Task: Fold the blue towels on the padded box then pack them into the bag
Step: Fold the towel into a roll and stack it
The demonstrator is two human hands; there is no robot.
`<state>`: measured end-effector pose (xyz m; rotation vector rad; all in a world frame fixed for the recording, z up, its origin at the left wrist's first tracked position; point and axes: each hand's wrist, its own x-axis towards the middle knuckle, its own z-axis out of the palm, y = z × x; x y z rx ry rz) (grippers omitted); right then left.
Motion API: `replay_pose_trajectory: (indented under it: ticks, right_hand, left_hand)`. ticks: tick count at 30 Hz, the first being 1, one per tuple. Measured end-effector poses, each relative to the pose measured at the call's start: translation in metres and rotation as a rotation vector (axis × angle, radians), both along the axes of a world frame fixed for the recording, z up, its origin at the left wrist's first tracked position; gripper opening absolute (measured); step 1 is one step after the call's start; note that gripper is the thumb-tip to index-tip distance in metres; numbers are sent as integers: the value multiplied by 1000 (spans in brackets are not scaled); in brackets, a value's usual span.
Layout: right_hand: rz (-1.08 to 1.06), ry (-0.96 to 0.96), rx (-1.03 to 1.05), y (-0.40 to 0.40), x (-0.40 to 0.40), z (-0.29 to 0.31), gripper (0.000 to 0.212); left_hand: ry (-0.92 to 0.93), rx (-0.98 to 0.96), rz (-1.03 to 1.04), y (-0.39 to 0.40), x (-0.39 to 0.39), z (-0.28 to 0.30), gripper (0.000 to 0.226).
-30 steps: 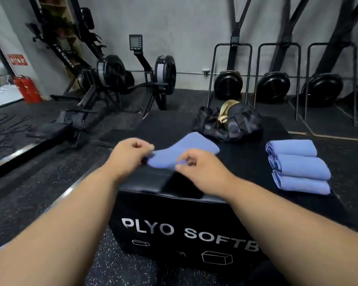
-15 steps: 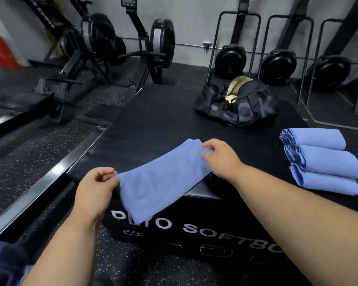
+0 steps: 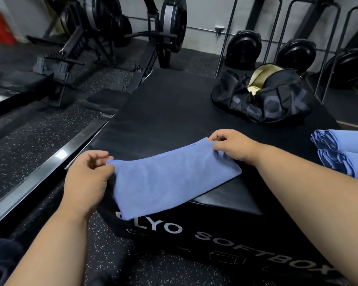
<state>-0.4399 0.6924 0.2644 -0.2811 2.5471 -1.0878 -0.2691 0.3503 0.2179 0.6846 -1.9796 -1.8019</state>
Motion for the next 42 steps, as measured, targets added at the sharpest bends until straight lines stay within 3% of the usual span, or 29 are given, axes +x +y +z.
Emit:
replay_pose_trajectory:
  ticks: [4,7,11,14,18,21,24,27,31,38,42]
  right_hand:
    - [213,-117,122,-6,-7,13,26]
    - [292,-214,196,-11,-14,22,8]
    - [359,-253,219,-17,-26,27,22]
    - [328,-229,55,-23,-33,34,13]
    - [313,-147,-118,-31,-47,42,25]
    - [370,-94,0,-32,-54,38,33]
    - [393,-42,198,-27,-56,29,24]
    - [357,-12,261,-22,-55,19,33]
    - [226,89,232,-18,-55,7,29]
    - [28,-31,44,-4,-46,-3,23]
    - [10,-33,134,0,-42,-2,12]
  left_hand:
    - [-12,6,-6,1,-5,-2,31]
    - [-18,12,-8,1,-7,-2,31]
    - [-44,12,-24,-3,-8,-4,31]
    - [-63,10,-42,-6,-7,-6,33]
    - [-60,-25,-49,-5,-6,-7,35]
    - [-82,-110,-39,-2,-5,-4,36]
    - [-108,-205,-44,-1,0,0,35]
    - [-135,-263,-66,-1,4,3,33]
    - [-197,-325,-77,-4,8,4,27]
    - [-274,-397,-152,-9,16,11,8]
    - [-275,-395,-153,-17,20,8,8]
